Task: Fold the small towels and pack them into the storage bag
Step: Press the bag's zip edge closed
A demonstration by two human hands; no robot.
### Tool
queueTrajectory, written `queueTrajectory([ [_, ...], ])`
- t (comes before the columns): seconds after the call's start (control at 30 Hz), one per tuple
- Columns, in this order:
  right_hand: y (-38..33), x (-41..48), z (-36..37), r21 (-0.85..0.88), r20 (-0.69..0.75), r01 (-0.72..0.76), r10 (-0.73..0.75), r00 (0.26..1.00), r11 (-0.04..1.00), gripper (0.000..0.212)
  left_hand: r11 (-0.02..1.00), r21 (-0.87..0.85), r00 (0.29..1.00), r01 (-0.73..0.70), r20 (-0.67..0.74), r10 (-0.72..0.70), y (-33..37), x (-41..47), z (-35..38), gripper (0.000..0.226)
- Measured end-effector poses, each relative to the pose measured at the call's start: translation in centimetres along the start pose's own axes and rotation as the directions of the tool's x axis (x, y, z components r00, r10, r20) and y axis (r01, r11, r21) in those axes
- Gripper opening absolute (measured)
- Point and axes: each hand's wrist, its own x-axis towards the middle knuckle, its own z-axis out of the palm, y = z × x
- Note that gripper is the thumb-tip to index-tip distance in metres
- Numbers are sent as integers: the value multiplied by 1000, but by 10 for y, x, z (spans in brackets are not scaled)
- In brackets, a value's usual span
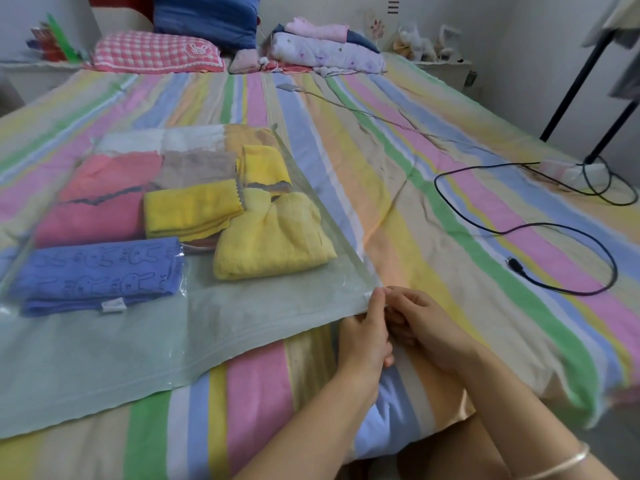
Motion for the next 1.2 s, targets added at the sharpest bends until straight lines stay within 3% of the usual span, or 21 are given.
queueTrajectory([
  [0.2, 0, -7, 6, -83, -99, -10, 1, 995, 996, 46, 1000, 7, 993, 11, -118, -10, -8, 6, 7, 35],
  [0.37, 1, -5, 11, -262, -150, -76, 37, 988, 962, 53, 1000, 9, 985, 3, -172, -1, -7, 3, 11, 29],
  [0.53, -6, -9, 13, 23, -103, -122, 123, 987, 992, 41, 999, -38, 989, -10, -145, 5, -5, 2, 10, 31],
  [0.67, -3, -8, 19, 147, -124, -116, 134, 983, 982, 30, 995, -92, 990, 25, -139, -38, -1, -3, 9, 40],
  [0.8, 6, -6, 28, 188, -171, -93, 126, 977, 978, 40, 989, -147, 983, 33, -176, -59, 2, -5, 7, 47],
  [0.93, 7, -4, 30, 274, -238, -68, 136, 962, 959, 43, 967, -255, 978, 23, -195, -75, 6, -10, 2, 38],
  [1.2, 9, 1, 30, 408, -283, 7, 119, 952, 913, 45, 951, -297, 980, 86, -145, -134, 9, -11, -26, 44],
])
